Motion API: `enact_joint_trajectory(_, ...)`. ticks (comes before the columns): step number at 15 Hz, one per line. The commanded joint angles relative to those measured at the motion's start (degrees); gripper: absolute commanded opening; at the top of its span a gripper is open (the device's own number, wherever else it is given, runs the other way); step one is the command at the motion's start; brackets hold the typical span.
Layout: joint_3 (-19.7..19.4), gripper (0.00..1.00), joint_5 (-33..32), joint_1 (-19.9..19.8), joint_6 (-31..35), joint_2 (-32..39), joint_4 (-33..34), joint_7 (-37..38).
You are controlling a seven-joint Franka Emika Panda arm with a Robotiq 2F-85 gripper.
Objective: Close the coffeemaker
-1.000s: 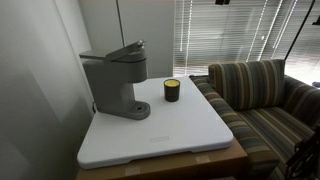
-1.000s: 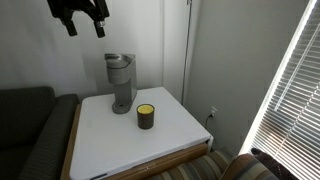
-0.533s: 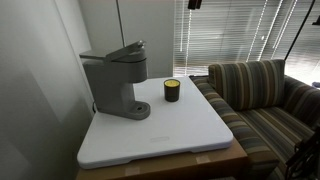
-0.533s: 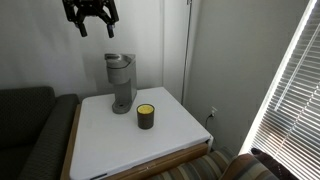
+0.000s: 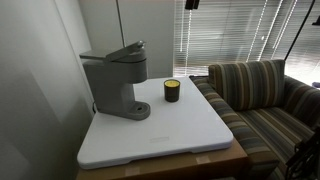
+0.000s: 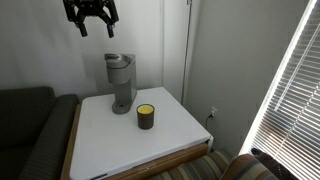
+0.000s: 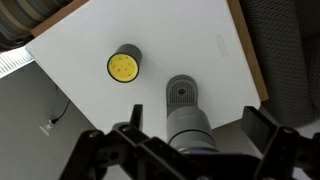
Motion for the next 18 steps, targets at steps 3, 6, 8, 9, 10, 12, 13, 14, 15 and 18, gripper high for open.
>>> enact_joint_trajectory(3,1.8,1.00,0.8,-0.2,-2.4,5.4,6.1,-3.1)
enact_joint_trajectory(6,3.4,1.00,1.3,-0.1,-3.9,10.8,12.5,-5.1)
enact_joint_trajectory(8,4.4,0.74,0.3,0.1,-5.8,15.0,17.8,-5.2)
enact_joint_trajectory(9,4.7,0.67,-0.2,0.2,-7.0,16.9,20.4,-5.1)
enact_joint_trajectory(10,5.0,0.61,-0.9,0.4,-8.3,19.0,23.3,-4.7)
enact_joint_trajectory(12,5.1,0.46,-2.6,1.3,-11.2,22.9,29.3,-2.4)
enact_joint_trajectory(13,4.7,0.38,-4.3,2.2,-12.9,25.0,32.5,0.1)
enact_joint_trajectory(14,4.2,0.32,-6.1,3.2,-14.0,26.8,35.6,2.4)
enact_joint_trajectory(15,3.8,0.24,-7.8,4.0,-15.2,28.5,38.3,4.4)
enact_joint_trajectory(18,2.8,0.04,-11.4,6.2,-18.4,33.4,46.0,10.1)
